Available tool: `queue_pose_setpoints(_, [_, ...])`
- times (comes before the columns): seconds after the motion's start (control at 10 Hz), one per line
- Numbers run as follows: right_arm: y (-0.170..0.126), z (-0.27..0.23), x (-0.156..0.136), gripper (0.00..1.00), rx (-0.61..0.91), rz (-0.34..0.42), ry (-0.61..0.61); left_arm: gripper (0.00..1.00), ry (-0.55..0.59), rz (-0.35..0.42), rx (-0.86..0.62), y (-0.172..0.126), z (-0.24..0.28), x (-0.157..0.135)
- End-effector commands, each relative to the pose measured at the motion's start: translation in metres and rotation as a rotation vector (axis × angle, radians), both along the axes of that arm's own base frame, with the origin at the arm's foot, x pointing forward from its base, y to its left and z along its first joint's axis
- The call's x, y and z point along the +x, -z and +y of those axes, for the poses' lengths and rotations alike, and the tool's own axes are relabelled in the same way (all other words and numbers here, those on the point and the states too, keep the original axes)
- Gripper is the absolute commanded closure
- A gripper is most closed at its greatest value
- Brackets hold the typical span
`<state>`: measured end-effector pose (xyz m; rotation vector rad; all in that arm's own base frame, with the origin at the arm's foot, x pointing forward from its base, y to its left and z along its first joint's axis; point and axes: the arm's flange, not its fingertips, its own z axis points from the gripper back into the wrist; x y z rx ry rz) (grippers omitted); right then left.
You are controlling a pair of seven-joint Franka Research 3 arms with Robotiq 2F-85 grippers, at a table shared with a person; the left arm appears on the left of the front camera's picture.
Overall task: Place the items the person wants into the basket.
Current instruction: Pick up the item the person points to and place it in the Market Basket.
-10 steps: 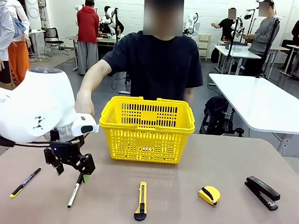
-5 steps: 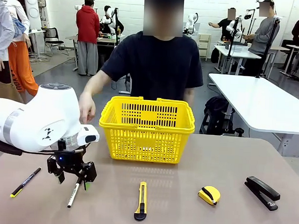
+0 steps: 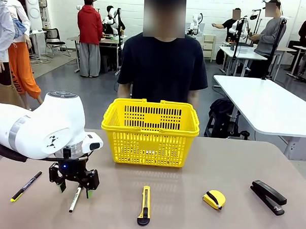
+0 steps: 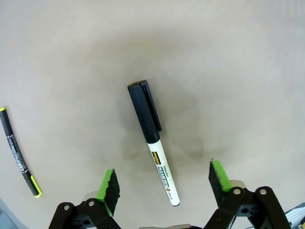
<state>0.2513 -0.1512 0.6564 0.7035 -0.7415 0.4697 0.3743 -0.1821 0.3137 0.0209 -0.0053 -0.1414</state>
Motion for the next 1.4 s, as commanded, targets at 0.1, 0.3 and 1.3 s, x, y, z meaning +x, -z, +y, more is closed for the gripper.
queue_pose_setpoints(0.1, [0.001,0.0,0.001,0.0,0.007,-0.002,-0.006,0.85,-0.019,-0.033,0.037,0.002,-0.005,0.003])
queue_pose_setpoints(0.3, [0.001,0.0,0.001,0.0,0.007,-0.002,-0.006,1.0,-0.015,-0.023,0.041,0.004,-0.005,0.003])
queue_pose_setpoints(1.3, [0.001,0.0,0.001,0.0,0.007,-0.002,-0.006,1.0,0.05,0.056,0.021,-0.023,-0.004,-0.006])
